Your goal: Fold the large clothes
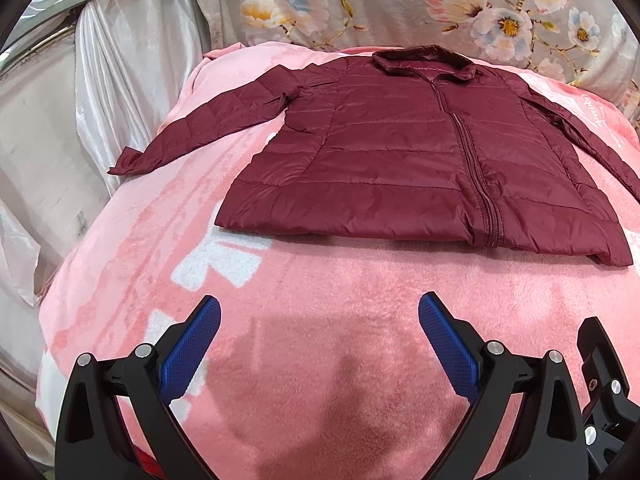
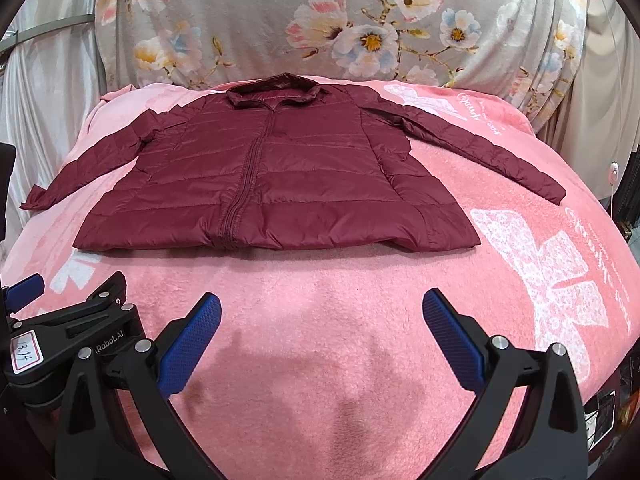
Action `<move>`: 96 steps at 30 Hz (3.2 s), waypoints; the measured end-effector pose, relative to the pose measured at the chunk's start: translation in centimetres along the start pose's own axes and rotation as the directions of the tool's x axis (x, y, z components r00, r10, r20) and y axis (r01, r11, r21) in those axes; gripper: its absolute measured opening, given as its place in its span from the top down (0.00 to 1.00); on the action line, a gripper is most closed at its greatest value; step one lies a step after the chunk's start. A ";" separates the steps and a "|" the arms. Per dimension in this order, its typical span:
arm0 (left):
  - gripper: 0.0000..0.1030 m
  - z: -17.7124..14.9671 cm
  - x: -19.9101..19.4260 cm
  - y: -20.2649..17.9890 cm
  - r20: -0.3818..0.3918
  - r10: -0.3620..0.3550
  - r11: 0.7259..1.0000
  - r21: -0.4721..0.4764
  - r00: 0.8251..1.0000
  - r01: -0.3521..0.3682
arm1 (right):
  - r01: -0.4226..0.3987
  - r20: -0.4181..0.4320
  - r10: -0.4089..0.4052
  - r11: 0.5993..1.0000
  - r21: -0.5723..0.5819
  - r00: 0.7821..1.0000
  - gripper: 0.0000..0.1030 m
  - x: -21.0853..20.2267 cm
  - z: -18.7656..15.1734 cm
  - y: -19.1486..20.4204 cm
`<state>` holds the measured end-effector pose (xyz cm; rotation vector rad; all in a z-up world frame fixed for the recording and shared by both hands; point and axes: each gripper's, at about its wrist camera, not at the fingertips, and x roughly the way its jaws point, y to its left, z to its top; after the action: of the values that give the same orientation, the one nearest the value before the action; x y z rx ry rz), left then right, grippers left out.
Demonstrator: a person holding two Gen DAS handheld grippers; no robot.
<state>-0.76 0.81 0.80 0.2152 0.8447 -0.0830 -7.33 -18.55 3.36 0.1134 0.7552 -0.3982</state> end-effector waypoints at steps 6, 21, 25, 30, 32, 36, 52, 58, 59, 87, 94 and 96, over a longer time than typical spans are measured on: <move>0.06 0.0 -0.3 0.1 0.005 0.009 1.000 0.000 1.000 -0.009 | -0.001 0.000 0.001 1.000 0.001 1.000 0.04 -0.1 0.0 0.0; 0.06 0.0 -0.3 0.5 0.006 0.023 1.000 0.007 1.000 -0.023 | -0.003 -0.003 0.003 1.000 0.002 1.000 0.04 -0.2 0.1 0.0; 0.06 0.3 -0.5 0.2 0.000 0.022 1.000 0.003 1.000 -0.022 | -0.003 -0.004 0.003 1.000 0.002 1.000 0.04 -0.2 0.1 0.1; 0.06 0.4 -0.5 0.5 -0.004 0.024 1.000 0.003 1.000 -0.024 | -0.005 -0.006 0.005 1.000 0.005 1.000 0.04 -0.2 0.0 0.1; 0.06 0.2 -0.3 0.3 -0.005 0.023 1.000 0.004 1.000 -0.023 | -0.005 -0.008 0.005 1.000 0.006 1.000 0.04 -0.1 0.0 0.1; 0.06 0.2 -0.1 0.4 -0.009 0.024 1.000 0.003 1.000 -0.024 | -0.005 -0.011 0.005 1.000 0.006 1.000 0.04 0.1 -0.1 0.1; 0.06 -0.1 0.4 0.0 -0.020 0.030 1.000 0.007 0.999 -0.030 | -0.005 -0.020 0.005 1.000 0.010 1.000 0.04 0.6 -0.3 0.4; 0.06 -0.2 0.6 0.0 -0.022 0.029 1.000 0.005 0.999 -0.029 | -0.005 -0.020 0.005 1.000 0.010 1.000 0.04 0.6 -0.3 0.4; 0.06 -0.2 0.6 0.0 -0.023 0.029 1.000 0.004 0.999 -0.028 | -0.005 -0.021 0.005 1.000 0.010 1.000 0.04 0.6 -0.3 0.4; 0.06 1.0 2.9 0.2 -0.063 -0.055 0.998 -0.010 0.997 0.055 | -0.029 -0.051 0.034 0.996 0.083 0.998 0.04 3.5 1.6 -3.3; 0.06 3.0 4.4 0.2 -0.027 0.012 1.000 -0.002 1.000 -0.012 | 0.019 -0.018 -0.014 0.965 0.263 1.000 0.04 7.3 5.5 -14.0; 0.06 3.7 4.9 0.4 -0.013 0.016 1.000 -0.017 1.000 -0.017 | 0.065 0.015 -0.073 0.949 0.307 0.997 0.04 7.9 6.8 -17.2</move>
<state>5.32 0.42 -0.43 0.2063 0.8560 -0.0588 -4.47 -38.47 3.54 0.3745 0.6681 -0.5815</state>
